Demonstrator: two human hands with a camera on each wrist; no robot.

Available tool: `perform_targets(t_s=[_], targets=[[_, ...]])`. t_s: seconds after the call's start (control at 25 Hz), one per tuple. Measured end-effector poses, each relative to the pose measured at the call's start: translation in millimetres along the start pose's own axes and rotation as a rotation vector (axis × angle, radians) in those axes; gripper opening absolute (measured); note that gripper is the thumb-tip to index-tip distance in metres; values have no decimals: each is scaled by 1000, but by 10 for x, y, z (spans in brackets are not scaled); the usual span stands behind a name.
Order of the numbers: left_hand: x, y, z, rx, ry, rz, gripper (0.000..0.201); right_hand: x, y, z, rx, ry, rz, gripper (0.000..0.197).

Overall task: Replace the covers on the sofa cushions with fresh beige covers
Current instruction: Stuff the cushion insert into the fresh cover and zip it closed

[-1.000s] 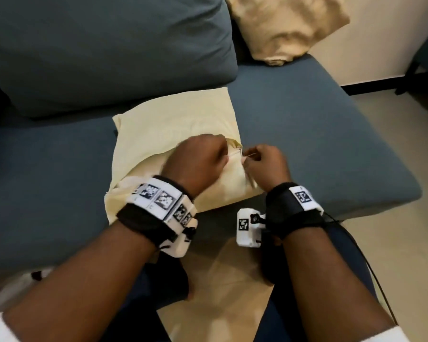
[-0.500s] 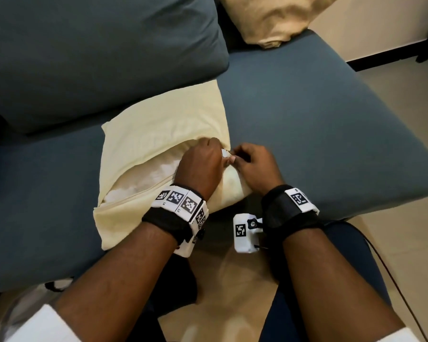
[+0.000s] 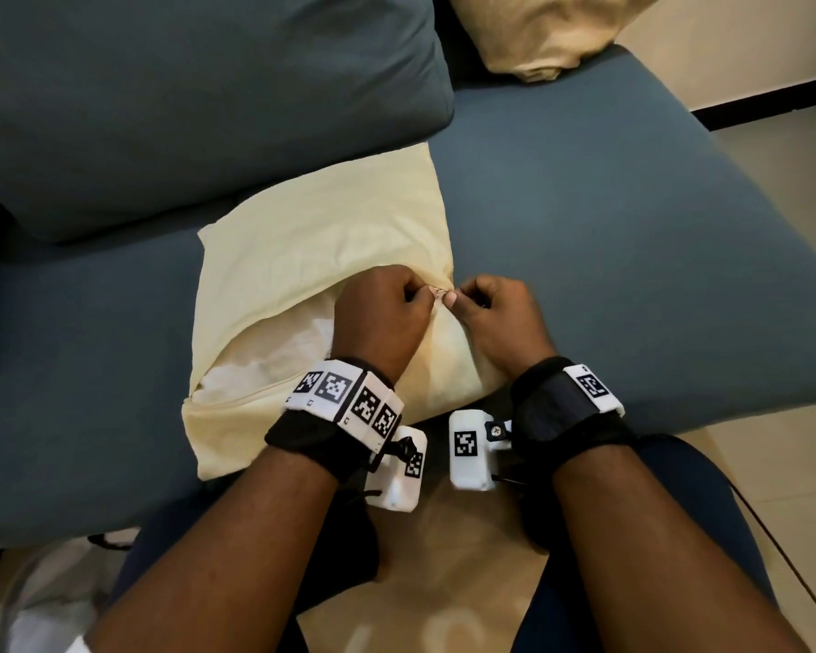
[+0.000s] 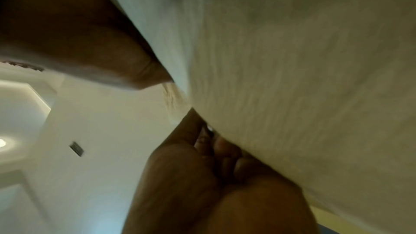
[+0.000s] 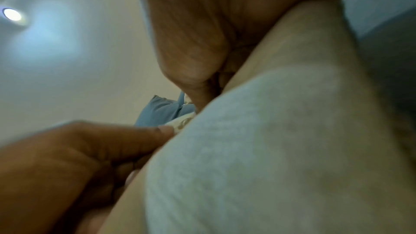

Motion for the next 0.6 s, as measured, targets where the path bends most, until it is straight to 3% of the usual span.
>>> perform_targets(t_s=[0.16,0.28,0.44,0.52,0.6], targets=[[-95,-212,-305,-5,156,-167,16,41,40,-95,15,78,8,20],[-207,-650,-686,-98,260,-310,16,59,125,-193,-37,156,69,21],[-456,-1393,-1093,-295,332,-544,12,48,86,-243,-211,78,129,23],[-525,-1513,-1097,-371,316,-570,18,13,-69,-268,-382,99,58,21],[-530,-1595,-1073,-407,304,-553,9,-80,-374,-148,-463,147,-166,20]])
Point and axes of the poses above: each hand's wrist, its own x-axis towards the middle knuckle, its own z-axis out of the palm, y = z × x, the point moved 4 cm from there along x, towards the middle knuckle, and after that the axes turned 1 degree about -z, right-handed, at the moved point
